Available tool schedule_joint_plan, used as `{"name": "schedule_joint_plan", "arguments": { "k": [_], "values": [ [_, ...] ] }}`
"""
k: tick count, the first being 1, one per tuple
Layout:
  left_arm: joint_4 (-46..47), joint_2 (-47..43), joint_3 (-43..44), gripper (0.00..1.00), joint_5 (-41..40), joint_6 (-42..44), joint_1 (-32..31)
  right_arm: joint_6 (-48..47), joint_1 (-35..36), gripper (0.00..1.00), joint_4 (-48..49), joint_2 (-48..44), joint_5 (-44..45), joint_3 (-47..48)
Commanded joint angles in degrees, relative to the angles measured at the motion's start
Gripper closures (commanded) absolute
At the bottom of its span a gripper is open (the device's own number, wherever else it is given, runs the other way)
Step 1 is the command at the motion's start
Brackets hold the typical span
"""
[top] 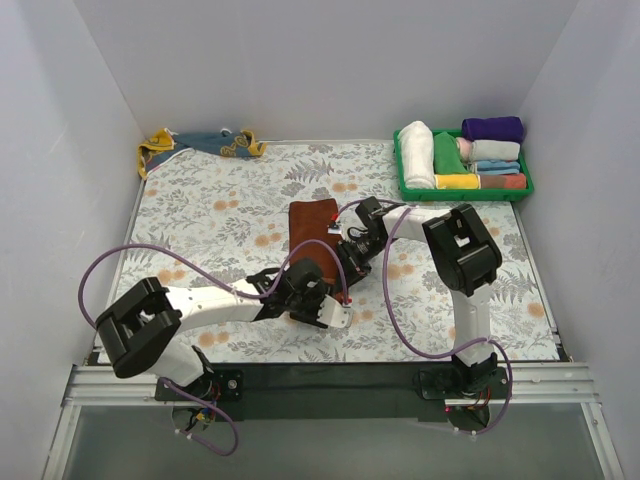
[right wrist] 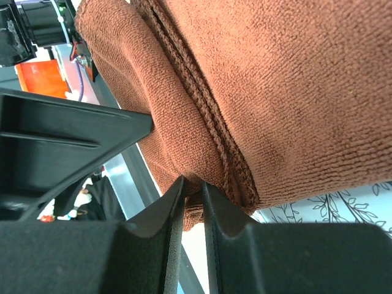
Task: Roll the towels
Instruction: Roll the towel
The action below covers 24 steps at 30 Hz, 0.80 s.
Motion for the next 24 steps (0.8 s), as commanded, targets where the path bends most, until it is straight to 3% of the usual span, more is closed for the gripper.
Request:
{"name": "schedule_joint_plan", "arguments": {
  "k": [1, 4, 7, 8, 11, 14, 18, 24],
  "values": [
    [1.7, -0.4, -1.6, 0.54, -0.5, 0.7, -0.8, -1.8, 0.4, 0.78, 1.9, 2.8, 6.7, 0.8],
    [0.6, 0.9, -2.2, 0.61, -1.4, 1.4, -0.9, -1.8, 0.4, 0.79, 1.8, 2.7, 6.8, 0.7],
    [-2.2, 2.4, -1.6, 0.79, -0.1, 0.1, -0.8, -2.1, 0.3, 0.79, 1.8, 2.2, 6.9, 0.6],
    [-3.6, 2.9, -0.7, 0.9, 1.2, -0.8, -0.9, -2.3, 0.3, 0.79, 1.8, 2.0, 6.9, 0.5],
    [-10.3, 3.5, 2.4, 1.0, 7.9, -2.8, -0.2, -2.9, 0.2, 0.76, 1.4, 0.0, 7.9, 0.6],
    [-16.5, 5.4, 5.4, 1.0, 16.0, -5.9, 2.4, -4.2, -0.9, 0.7, -0.6, -3.2, 8.2, 1.9],
    [-23.8, 9.9, 11.5, 1.0, 26.3, -7.7, 7.7, -5.6, -5.0, 0.49, -2.3, -10.2, 9.1, 2.8],
    [-33.4, 19.2, 19.2, 1.0, 38.2, -5.7, 16.0, -10.8, -12.0, 0.37, -5.1, -22.6, 11.2, 1.9]
  ]
}}
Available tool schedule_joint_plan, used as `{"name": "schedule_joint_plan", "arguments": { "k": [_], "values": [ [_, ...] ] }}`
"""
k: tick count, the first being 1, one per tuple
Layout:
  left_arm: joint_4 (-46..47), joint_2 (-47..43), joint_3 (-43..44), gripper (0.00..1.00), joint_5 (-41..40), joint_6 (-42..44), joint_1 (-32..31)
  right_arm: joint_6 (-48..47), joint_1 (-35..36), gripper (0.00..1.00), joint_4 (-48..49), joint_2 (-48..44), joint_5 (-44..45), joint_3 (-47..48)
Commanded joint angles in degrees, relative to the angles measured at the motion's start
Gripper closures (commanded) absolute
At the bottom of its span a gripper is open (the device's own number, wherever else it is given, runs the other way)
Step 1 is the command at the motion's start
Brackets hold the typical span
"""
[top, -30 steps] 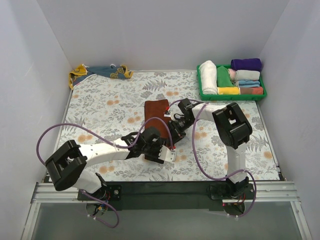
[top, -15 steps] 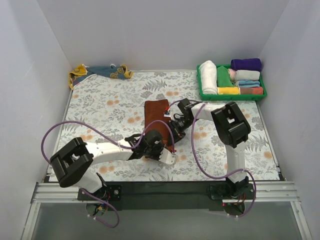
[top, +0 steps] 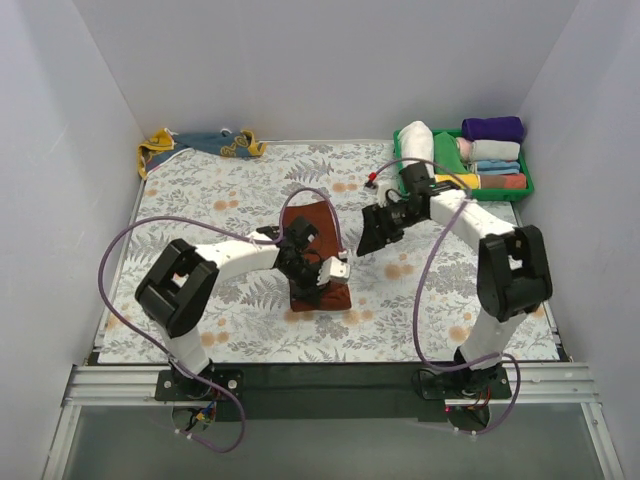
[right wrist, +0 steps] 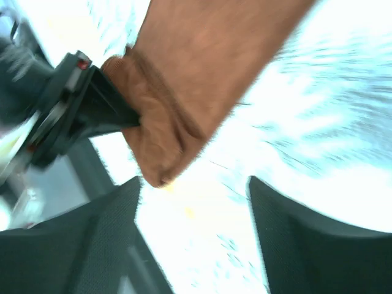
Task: Roll the towels
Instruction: Roll the towel
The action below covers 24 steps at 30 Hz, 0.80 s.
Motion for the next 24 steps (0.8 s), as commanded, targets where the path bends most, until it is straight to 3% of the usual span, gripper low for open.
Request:
{"name": "schedule_joint_plan", "arguments": {
  "k": [1, 3, 6, 10, 12, 15, 18, 24],
  "values": [
    [-14.7, 6.5, 3.7, 1.0, 11.8, 0.7, 3.3, -5.8, -4.1, 0.31, -2.2, -10.2, 4.0, 0.3],
    [-16.8, 8.8, 5.4, 1.0, 15.0, 2.6, 5.5, -9.1, -5.8, 0.23, -2.1, -16.6, 4.9, -2.1],
    [-20.6, 13.7, 8.3, 1.0, 17.0, 5.4, 7.8, -13.3, -5.8, 0.2, -2.3, -24.8, 6.4, -4.6],
    [-25.0, 21.9, 11.5, 1.0, 18.4, 8.3, 10.1, -21.4, -2.0, 0.05, -3.8, -32.1, 10.0, -7.5],
    [-26.5, 24.8, 13.6, 1.0, 18.9, 9.3, 11.2, -23.5, 4.1, 0.06, -3.6, -32.9, 12.6, -8.9],
    [-27.7, 28.7, 16.2, 1.0, 19.5, 10.0, 11.9, -24.8, 13.8, 0.21, -3.4, -29.6, 20.3, -10.3],
    [-29.0, 31.8, 19.1, 1.0, 19.5, 9.8, 12.1, -24.8, 21.5, 0.29, 3.6, -27.6, 23.7, -14.0],
    [-31.5, 35.2, 22.7, 0.98, 18.7, 10.8, 12.4, -26.1, 30.3, 0.3, 15.0, -22.6, 30.3, -17.1]
  ]
}}
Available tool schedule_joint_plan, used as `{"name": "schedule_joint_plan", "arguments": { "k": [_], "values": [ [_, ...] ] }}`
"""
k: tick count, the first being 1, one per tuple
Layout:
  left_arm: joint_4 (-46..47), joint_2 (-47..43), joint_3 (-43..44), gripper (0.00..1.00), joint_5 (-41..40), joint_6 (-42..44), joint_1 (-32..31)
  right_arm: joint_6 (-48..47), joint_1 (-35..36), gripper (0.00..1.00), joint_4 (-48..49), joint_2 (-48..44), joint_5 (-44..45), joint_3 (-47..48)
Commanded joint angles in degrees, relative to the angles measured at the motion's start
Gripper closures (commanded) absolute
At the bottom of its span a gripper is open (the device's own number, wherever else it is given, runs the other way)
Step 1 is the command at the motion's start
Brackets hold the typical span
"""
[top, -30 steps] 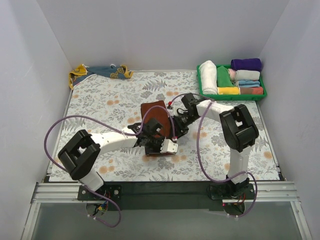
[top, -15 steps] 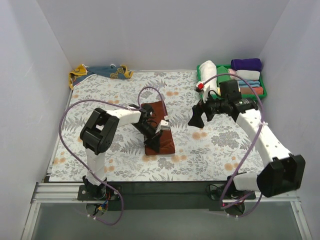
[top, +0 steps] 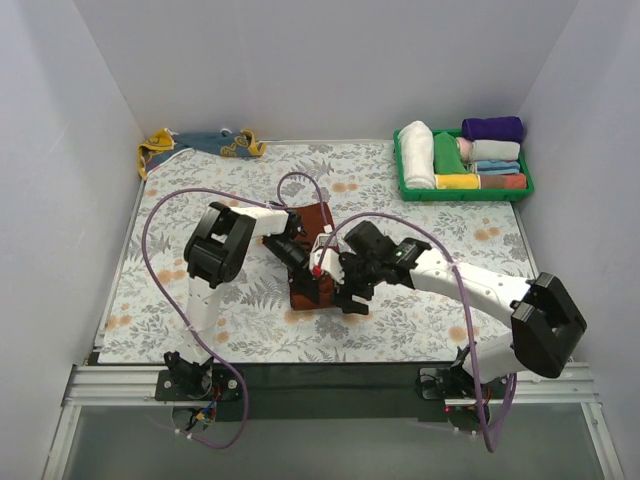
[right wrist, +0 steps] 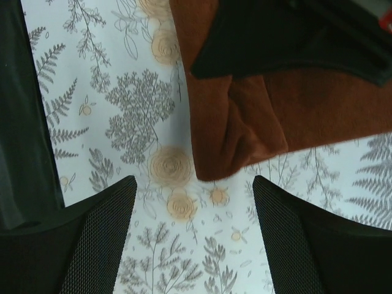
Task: Roll the towels
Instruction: Roll the towel
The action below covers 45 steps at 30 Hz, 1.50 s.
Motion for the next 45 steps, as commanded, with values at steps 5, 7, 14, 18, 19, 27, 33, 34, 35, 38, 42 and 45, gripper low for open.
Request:
{"name": "schedule_joint_plan", "arguments": {
  "k": [5, 7, 14, 18, 19, 27, 33, 34, 35, 38, 42, 45],
  "values": [
    [1.6, 6.0, 0.0, 0.94, -11.2, 3.2, -0.6, -2.9, 7.3, 0.31, 17.1, 6.1, 6.0, -1.5],
    [1.6, 6.2, 0.2, 0.93, -11.0, 3.2, -0.3, -3.5, 7.9, 0.33, 18.5, 8.3, 6.0, -2.1],
    [2.5, 5.4, -1.0, 0.88, -11.1, 2.7, 1.8, -4.0, 8.2, 0.67, 22.8, 16.0, 6.4, -4.9],
    [4.0, 0.7, -3.8, 0.78, -9.4, 2.6, 3.0, -2.8, 8.2, 0.97, 22.2, 17.0, 1.6, -4.2],
    [4.6, -0.8, -4.8, 0.7, -8.8, 2.1, 3.8, -2.7, 8.2, 0.99, 20.8, 17.0, 0.4, -3.7],
    [11.1, -18.2, -12.5, 0.57, -5.4, -3.1, 10.2, -2.2, 7.2, 0.99, 10.8, 15.4, -13.8, -3.2],
    [15.0, -27.4, -16.0, 0.56, -6.0, -8.0, 19.9, 1.4, 3.5, 0.99, 6.4, 19.9, -22.7, 0.2],
    [18.6, -29.4, -17.0, 0.56, -7.0, -8.8, 22.3, 2.1, 3.0, 0.99, 4.8, 21.0, -24.5, 1.4],
    [20.4, -31.8, -19.2, 0.55, -8.0, -9.7, 22.7, 2.1, 2.3, 0.99, 3.6, 23.6, -25.2, 2.3],
    [26.4, -42.6, -24.4, 0.54, -12.4, -10.6, 22.5, 3.1, 0.9, 0.99, -0.7, 29.4, -27.9, 7.2],
    [28.6, -58.7, -30.9, 0.51, -21.9, -6.1, 15.8, 4.7, -0.7, 0.99, -5.9, 36.6, -31.8, 13.5],
    [29.9, -68.1, -37.6, 0.48, -31.7, -3.1, 5.0, 5.1, -1.4, 0.99, -8.9, 40.9, -34.4, 17.3]
  ]
}}
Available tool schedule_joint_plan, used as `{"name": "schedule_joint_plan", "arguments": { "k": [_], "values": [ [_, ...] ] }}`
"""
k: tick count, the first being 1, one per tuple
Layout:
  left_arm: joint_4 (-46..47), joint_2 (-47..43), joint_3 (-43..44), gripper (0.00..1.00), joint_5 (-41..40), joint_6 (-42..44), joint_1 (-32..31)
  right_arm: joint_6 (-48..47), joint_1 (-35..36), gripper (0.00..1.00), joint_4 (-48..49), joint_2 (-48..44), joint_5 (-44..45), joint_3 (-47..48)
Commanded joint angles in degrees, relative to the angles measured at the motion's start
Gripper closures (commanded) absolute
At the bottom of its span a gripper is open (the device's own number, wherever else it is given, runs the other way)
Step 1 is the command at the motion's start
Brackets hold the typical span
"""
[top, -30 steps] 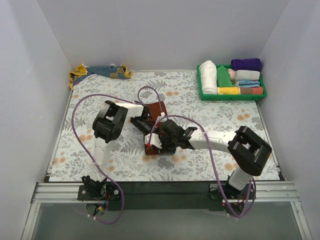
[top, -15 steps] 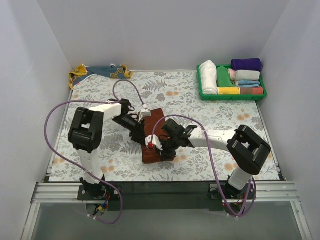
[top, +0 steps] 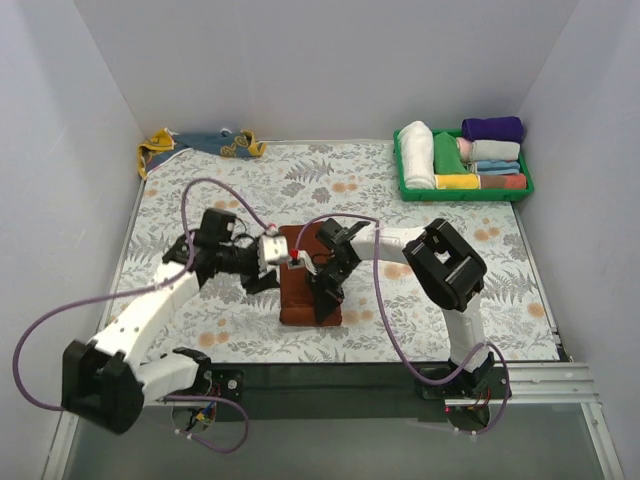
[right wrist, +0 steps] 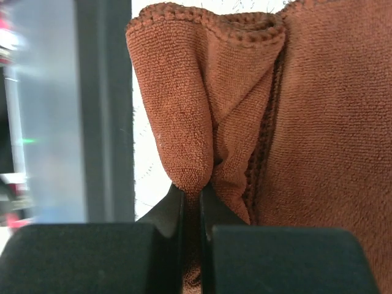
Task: Roll the towels
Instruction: Roll the towel
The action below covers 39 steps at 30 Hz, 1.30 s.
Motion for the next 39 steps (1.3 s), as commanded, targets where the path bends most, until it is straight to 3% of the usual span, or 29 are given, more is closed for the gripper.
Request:
{"name": "schedule_joint_plan", "arguments": {
  "k": [1, 6, 10, 17, 28, 33, 34, 36, 39],
  "values": [
    [3.2, -9.5, -7.7, 0.47, -13.5, 4.4, -13.0, 0.5, -0.1, 0.99, -6.9, 6.2, -2.3, 2.4],
    [12.4, -16.2, -17.8, 0.46, -31.5, 5.4, -27.2, 0.1, -1.8, 0.99, -11.3, 12.8, -7.6, 7.3],
    [19.2, -16.8, -22.2, 0.45, -37.9, 8.2, -37.1, -0.2, -2.8, 0.99, -14.0, 17.2, -10.0, 10.2],
    [28.1, -10.9, -24.9, 0.47, -46.5, 9.7, -44.4, -0.7, -4.3, 0.99, -16.1, 22.0, -12.5, 12.6],
    [33.7, -1.7, -28.8, 0.56, -47.1, 7.6, -48.2, -1.5, -6.0, 0.99, -18.3, 25.5, -14.9, 14.7],
    [30.2, 2.3, -27.0, 0.88, -45.0, 4.5, -48.1, -1.8, -6.2, 0.98, -18.3, 24.6, -14.4, 14.4],
    [28.9, 2.3, -26.5, 0.93, -41.5, 4.0, -48.1, -1.7, -6.2, 0.96, -18.3, 24.4, -13.9, 14.5],
    [24.6, 2.5, -24.6, 1.0, -38.2, 3.3, -48.0, -1.1, -6.9, 0.91, -18.4, 23.2, -12.5, 15.3],
    [19.0, 2.9, -22.7, 1.0, -31.3, 3.2, -47.3, 0.9, -9.1, 0.78, -18.4, 20.8, -8.8, 18.0]
  ]
}}
